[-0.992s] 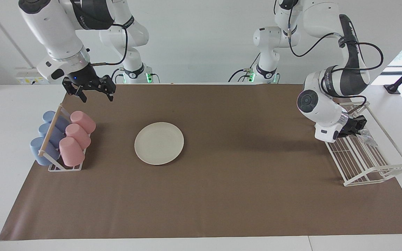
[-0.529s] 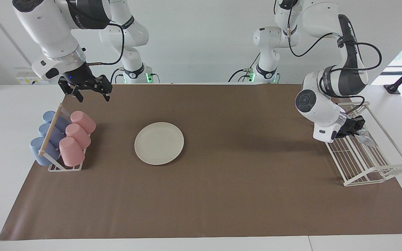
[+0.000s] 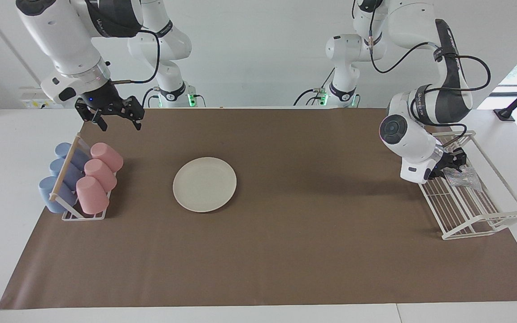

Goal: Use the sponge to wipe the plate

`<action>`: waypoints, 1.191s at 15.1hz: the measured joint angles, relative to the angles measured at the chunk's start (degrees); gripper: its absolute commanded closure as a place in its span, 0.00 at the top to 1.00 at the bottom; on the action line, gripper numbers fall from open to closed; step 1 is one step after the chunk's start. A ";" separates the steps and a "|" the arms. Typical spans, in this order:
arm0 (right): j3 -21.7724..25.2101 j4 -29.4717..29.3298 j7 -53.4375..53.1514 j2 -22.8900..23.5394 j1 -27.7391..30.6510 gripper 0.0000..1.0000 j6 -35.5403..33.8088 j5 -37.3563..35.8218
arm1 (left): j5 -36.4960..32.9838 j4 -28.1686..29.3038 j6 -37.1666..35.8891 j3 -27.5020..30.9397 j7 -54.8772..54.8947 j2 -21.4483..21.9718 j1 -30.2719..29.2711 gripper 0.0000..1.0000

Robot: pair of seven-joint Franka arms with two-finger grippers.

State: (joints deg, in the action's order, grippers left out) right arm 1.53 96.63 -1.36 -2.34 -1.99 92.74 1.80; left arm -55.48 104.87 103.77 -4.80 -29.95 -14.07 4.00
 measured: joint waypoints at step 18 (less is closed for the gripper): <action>-0.26 -0.18 0.00 0.00 -0.16 1.00 0.00 0.00 | 39.69 -9.38 -1.52 0.55 4.97 8.32 -0.65 1.00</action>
State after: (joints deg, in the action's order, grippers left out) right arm 1.27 96.45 -1.36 -2.34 -2.15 92.75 1.80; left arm -15.78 95.49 102.26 -4.24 -24.99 -5.75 3.35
